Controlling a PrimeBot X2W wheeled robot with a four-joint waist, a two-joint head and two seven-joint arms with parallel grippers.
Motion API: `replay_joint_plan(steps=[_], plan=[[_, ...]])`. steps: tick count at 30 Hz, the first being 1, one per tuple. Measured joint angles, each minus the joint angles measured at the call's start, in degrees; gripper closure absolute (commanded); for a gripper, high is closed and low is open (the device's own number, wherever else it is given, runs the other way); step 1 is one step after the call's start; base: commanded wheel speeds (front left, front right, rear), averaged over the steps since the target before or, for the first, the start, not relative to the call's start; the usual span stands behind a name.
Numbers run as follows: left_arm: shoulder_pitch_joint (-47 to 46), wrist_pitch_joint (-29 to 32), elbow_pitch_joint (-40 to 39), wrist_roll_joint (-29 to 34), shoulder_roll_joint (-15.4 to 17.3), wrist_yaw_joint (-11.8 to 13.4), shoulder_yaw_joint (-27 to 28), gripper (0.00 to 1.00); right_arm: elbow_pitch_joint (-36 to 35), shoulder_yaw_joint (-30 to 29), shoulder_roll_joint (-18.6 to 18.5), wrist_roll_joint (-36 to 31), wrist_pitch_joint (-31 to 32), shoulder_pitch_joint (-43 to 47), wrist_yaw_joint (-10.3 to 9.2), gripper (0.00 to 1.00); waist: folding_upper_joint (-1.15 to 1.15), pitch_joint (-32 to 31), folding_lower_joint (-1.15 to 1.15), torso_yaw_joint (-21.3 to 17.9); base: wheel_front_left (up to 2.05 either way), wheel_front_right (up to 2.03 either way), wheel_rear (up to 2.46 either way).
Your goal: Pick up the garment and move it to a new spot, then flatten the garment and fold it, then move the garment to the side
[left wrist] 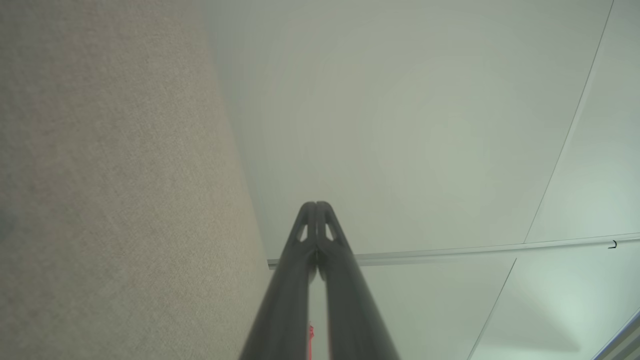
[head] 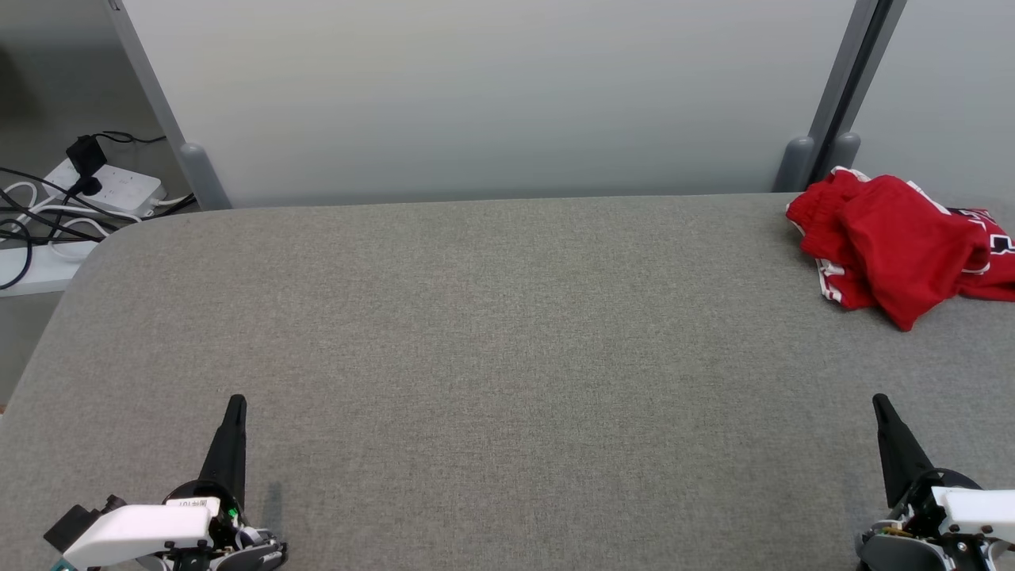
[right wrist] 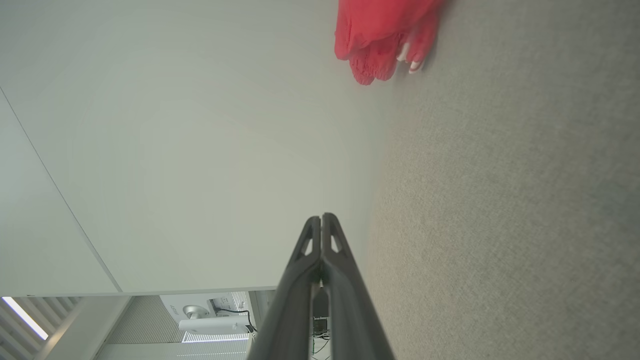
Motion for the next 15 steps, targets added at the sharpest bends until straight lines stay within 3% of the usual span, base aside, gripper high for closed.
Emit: replay_joint_plan(steps=[15], plan=[[0.00,0.01,0.00,0.00,0.00,0.00,0.00,1.00,0.01,-0.10,0.04,-0.09,0.18,-0.01,0.00,1.00,0.00,0.00,0.00,0.00,0.00,0.00,0.00]])
